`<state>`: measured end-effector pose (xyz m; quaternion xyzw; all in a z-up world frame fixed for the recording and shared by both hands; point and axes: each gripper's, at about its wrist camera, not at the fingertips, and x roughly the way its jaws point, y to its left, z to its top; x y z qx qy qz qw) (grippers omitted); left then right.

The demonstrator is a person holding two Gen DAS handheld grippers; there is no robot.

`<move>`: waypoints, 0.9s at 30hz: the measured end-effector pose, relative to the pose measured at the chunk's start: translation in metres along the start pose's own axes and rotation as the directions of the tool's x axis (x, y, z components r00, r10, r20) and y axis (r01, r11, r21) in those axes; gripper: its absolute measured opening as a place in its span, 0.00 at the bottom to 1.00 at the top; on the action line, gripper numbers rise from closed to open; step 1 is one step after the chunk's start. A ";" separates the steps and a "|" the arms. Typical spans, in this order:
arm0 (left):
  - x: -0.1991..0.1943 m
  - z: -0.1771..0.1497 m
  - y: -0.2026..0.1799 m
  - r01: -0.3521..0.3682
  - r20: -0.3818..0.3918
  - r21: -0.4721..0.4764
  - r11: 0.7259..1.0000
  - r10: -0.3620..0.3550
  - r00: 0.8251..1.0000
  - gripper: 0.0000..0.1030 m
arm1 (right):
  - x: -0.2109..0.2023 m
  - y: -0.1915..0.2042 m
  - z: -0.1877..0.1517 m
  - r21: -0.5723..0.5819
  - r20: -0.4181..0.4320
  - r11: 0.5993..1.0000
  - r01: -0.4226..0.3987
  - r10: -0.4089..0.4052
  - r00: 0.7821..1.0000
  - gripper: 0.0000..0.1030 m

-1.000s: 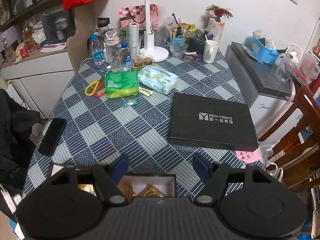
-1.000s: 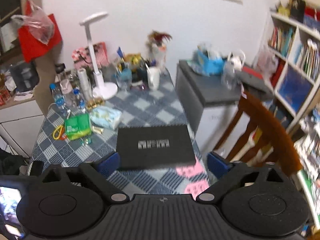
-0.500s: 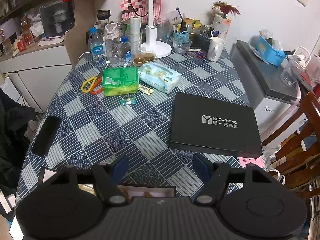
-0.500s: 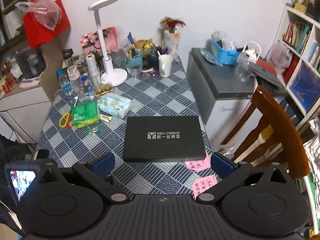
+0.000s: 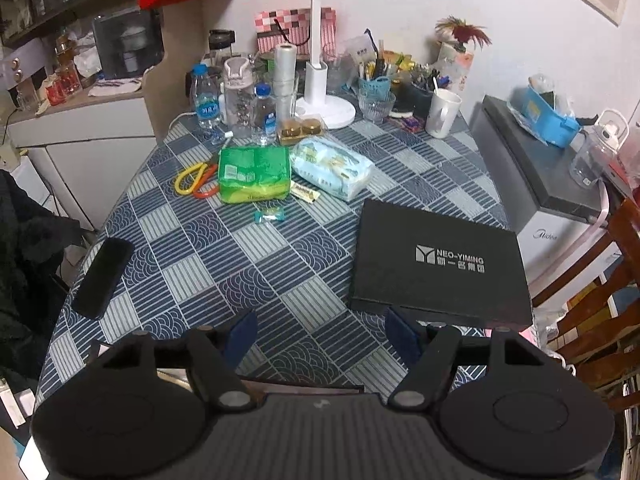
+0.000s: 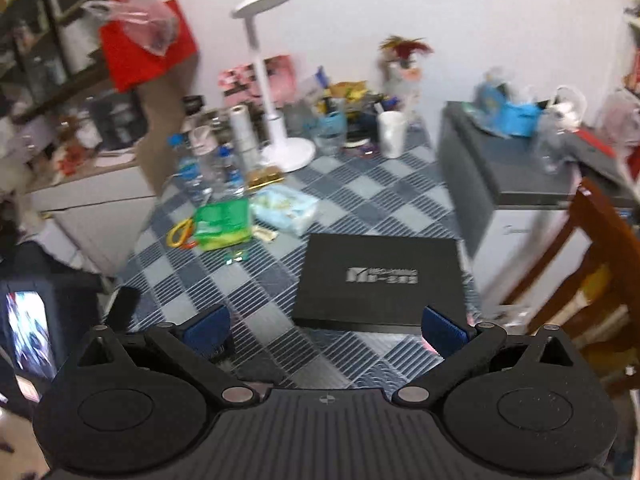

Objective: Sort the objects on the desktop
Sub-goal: 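Move both tools over the table toward the black NEO-YIMING lid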

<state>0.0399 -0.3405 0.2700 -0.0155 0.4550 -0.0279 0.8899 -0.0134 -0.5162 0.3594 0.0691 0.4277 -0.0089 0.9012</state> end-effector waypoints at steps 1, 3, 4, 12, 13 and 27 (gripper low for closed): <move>-0.002 -0.001 0.000 -0.002 0.006 0.001 1.000 0.002 1.000 0.81 | 0.004 -0.004 -0.005 -0.001 0.000 1.000 -0.021 0.021 1.000 1.00; -0.004 -0.004 -0.001 -0.003 0.017 0.008 1.000 0.003 1.000 0.81 | 0.010 -0.014 -0.015 0.010 0.021 0.999 -0.032 0.031 0.999 1.00; -0.005 -0.006 -0.002 -0.005 0.022 0.012 1.000 0.005 1.000 0.81 | 0.013 -0.019 -0.020 0.015 0.031 0.999 -0.037 0.037 0.999 1.00; -0.008 -0.022 -0.014 -0.040 0.037 0.062 0.997 0.038 0.999 0.81 | 0.029 -0.055 -0.042 0.089 0.097 0.993 -0.083 0.074 0.993 1.00; -0.008 -0.023 -0.016 -0.047 0.037 0.069 0.997 0.044 0.998 0.81 | 0.030 -0.061 -0.043 0.110 0.100 0.989 -0.094 0.083 0.992 1.00; -0.007 -0.030 -0.023 -0.025 0.024 0.097 0.995 0.022 0.999 0.81 | 0.041 -0.103 -0.075 0.203 0.118 0.978 -0.046 0.023 0.993 1.00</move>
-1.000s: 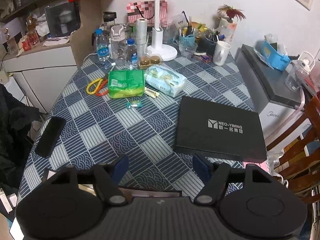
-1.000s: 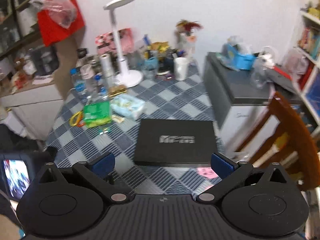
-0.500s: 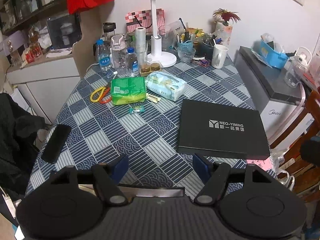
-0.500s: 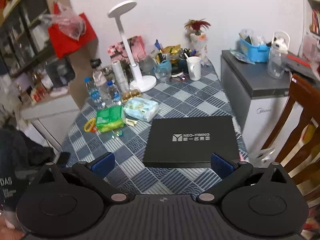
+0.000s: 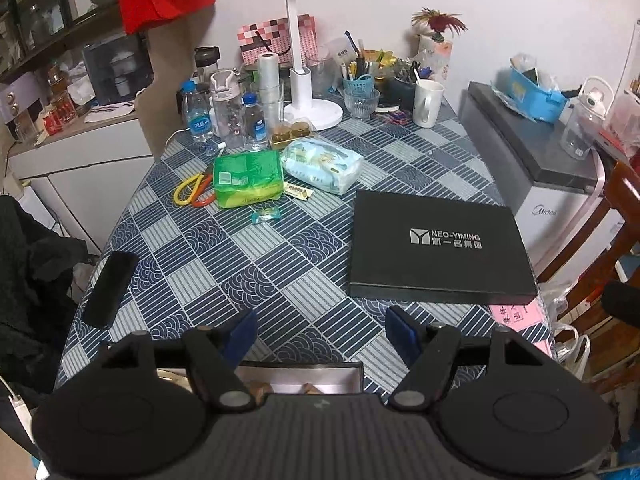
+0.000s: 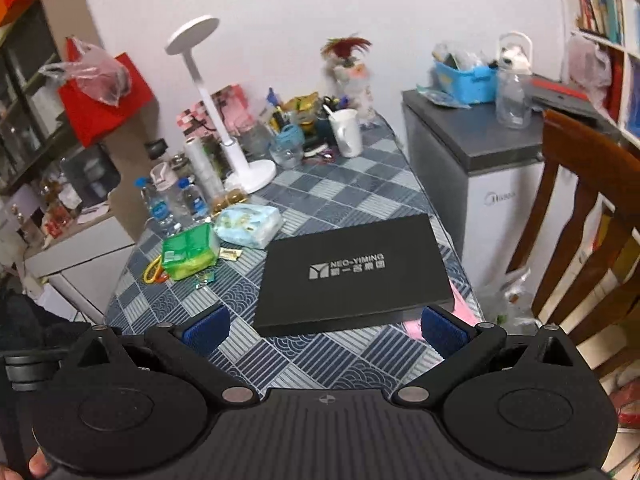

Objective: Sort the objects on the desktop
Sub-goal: 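Move both tools over the table toward the black NEO-YIMING lid, then lower both tools onto the lid edge and close both grippers on it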

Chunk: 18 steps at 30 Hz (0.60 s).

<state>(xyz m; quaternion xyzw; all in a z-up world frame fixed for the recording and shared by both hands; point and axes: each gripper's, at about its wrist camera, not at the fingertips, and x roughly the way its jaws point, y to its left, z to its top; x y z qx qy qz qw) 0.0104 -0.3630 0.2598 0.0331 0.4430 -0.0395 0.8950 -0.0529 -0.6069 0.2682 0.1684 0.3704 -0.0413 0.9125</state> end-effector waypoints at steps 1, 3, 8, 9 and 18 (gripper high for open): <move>0.001 -0.001 -0.001 0.000 -0.002 0.004 1.000 0.000 1.000 0.81 | 0.001 -0.002 -0.001 0.009 -0.004 1.000 0.003 -0.003 1.000 1.00; 0.001 -0.002 -0.002 0.002 -0.008 0.007 1.000 -0.002 1.000 0.81 | 0.003 -0.005 -0.003 0.026 -0.014 1.000 0.006 -0.006 1.000 1.00; 0.001 -0.001 -0.003 0.014 -0.010 0.006 1.000 -0.014 1.000 0.81 | 0.004 -0.008 -0.005 0.039 -0.014 0.999 0.009 -0.009 1.000 1.00; 0.001 0.000 -0.003 0.013 -0.008 0.008 1.000 -0.012 1.000 0.81 | 0.006 -0.008 -0.005 0.038 -0.013 0.999 0.014 -0.013 1.000 1.00; 0.009 0.001 -0.008 -0.001 -0.019 0.017 1.000 0.001 1.000 0.81 | 0.018 -0.012 -0.003 0.049 -0.025 0.999 0.014 -0.013 1.000 1.00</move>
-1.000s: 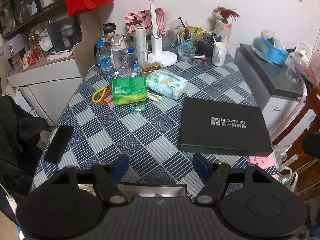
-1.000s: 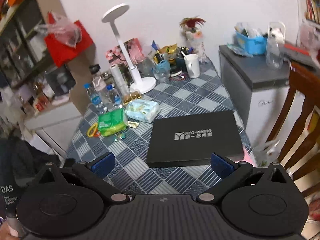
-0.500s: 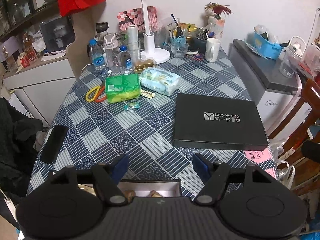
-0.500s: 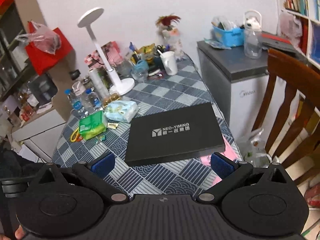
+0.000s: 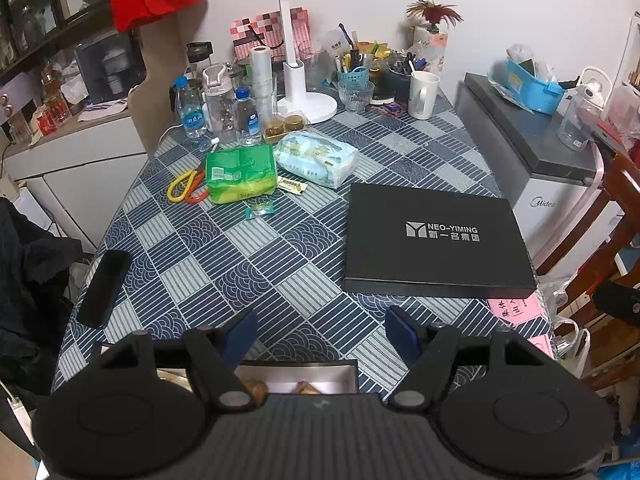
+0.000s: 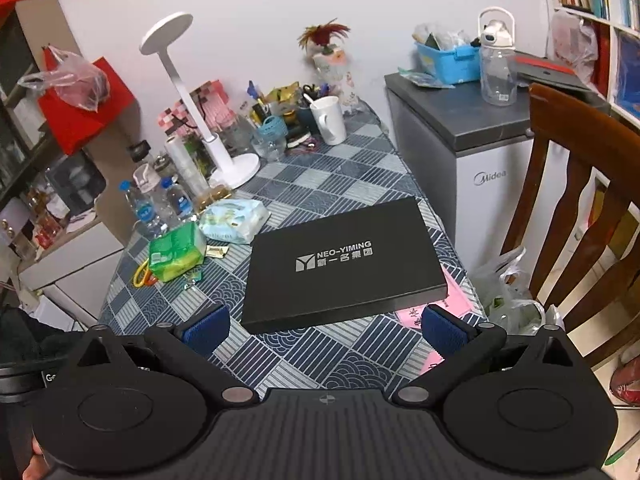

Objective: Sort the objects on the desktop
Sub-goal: 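Lower both tools onto the lid edge and close both grippers on it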

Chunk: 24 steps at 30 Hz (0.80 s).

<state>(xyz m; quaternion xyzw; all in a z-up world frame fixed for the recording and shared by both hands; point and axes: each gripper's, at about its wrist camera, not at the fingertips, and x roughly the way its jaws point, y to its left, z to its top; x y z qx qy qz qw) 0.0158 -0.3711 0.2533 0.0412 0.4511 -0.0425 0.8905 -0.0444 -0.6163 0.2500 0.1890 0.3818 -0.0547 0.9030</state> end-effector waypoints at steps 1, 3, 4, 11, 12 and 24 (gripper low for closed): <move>0.001 0.000 -0.001 -0.001 -0.002 0.002 1.000 0.001 1.000 0.81 | 0.001 0.000 0.000 -0.002 -0.001 1.000 -0.002 0.002 1.000 1.00; 0.004 0.001 -0.002 -0.003 -0.004 0.005 1.000 0.003 1.000 0.81 | 0.004 0.001 0.002 -0.009 -0.004 1.000 -0.004 0.004 1.000 1.00; 0.005 0.002 -0.003 -0.003 -0.006 0.006 1.000 0.003 1.000 0.81 | 0.005 0.002 0.003 -0.011 -0.005 1.000 -0.004 0.004 1.000 1.00; 0.025 0.012 -0.013 -0.011 -0.022 0.022 1.000 0.011 1.000 0.81 | 0.025 0.001 0.014 -0.048 -0.014 0.999 0.000 -0.001 1.000 1.00; 0.030 0.015 -0.015 -0.012 -0.026 0.026 1.000 0.013 1.000 0.81 | 0.030 0.000 0.016 -0.055 -0.016 0.998 -0.002 0.001 1.000 1.00; 0.125 0.060 -0.037 0.051 -0.123 0.043 0.998 -0.046 0.991 0.81 | 0.118 -0.026 0.054 -0.128 -0.035 0.990 0.065 -0.070 0.997 1.00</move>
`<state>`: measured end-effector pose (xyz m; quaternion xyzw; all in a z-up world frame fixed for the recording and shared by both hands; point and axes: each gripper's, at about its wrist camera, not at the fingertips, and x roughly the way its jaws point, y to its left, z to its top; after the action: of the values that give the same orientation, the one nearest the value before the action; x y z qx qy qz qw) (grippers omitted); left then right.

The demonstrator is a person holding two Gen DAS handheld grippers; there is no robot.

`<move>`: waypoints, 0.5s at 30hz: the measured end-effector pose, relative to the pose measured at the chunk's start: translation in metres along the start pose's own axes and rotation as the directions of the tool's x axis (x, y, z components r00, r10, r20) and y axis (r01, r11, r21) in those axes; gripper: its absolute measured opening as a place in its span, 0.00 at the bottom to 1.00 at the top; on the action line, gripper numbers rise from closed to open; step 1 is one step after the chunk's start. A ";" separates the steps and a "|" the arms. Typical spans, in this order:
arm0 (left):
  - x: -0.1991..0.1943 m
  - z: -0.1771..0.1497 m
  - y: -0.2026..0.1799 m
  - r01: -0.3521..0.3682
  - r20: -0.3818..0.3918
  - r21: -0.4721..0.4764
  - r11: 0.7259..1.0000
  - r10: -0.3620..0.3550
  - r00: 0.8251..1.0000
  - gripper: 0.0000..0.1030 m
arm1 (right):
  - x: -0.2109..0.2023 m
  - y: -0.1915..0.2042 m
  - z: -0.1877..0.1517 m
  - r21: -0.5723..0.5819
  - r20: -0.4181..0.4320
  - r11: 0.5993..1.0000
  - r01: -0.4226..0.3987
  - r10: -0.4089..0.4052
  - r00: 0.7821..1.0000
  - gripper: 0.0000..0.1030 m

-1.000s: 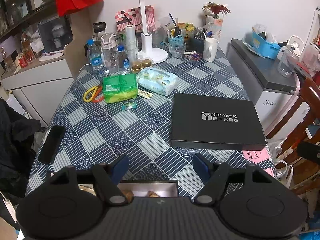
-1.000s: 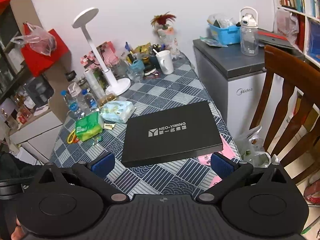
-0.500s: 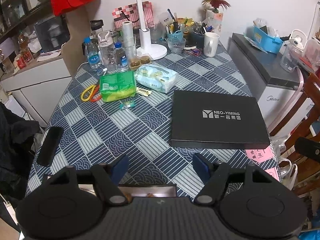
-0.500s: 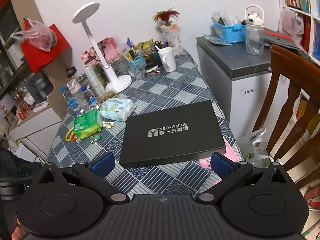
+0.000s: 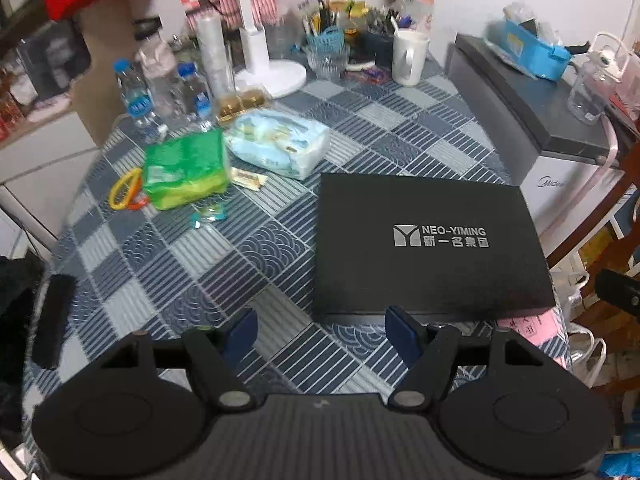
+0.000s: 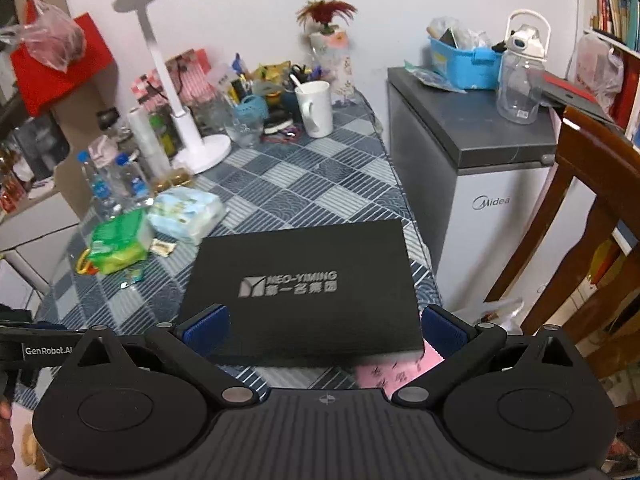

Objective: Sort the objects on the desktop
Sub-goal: 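Lower both tools onto the lid edge and close both grippers on it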

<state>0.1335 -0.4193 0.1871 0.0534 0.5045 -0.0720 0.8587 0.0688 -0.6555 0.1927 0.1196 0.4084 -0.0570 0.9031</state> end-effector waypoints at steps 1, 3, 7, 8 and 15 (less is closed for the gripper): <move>0.009 0.005 0.000 0.008 -0.009 -0.002 1.000 -0.008 1.000 0.81 | 0.009 -0.004 0.003 0.001 -0.002 1.000 -0.002 0.002 1.000 1.00; 0.025 0.013 0.000 0.006 -0.020 0.002 1.000 -0.006 1.000 0.81 | 0.024 -0.010 0.009 0.009 -0.008 1.000 -0.010 0.010 1.000 1.00; 0.054 0.026 -0.005 -0.006 -0.024 0.048 0.999 0.007 1.000 0.81 | 0.055 -0.025 0.020 0.039 -0.024 0.999 -0.034 0.035 0.999 1.00; 0.061 0.028 -0.006 0.001 -0.031 0.056 0.998 0.001 1.000 0.81 | 0.063 -0.028 0.022 0.044 -0.031 0.998 -0.039 0.040 0.999 1.00; 0.102 0.040 -0.006 0.099 -0.054 0.047 0.994 -0.096 0.994 0.81 | 0.107 -0.056 0.034 0.089 -0.058 0.991 -0.102 0.108 0.992 1.00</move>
<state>0.2158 -0.4390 0.1173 0.0520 0.5264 -0.1252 0.8393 0.1532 -0.7186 0.1246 0.1815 0.4270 -0.0231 0.8856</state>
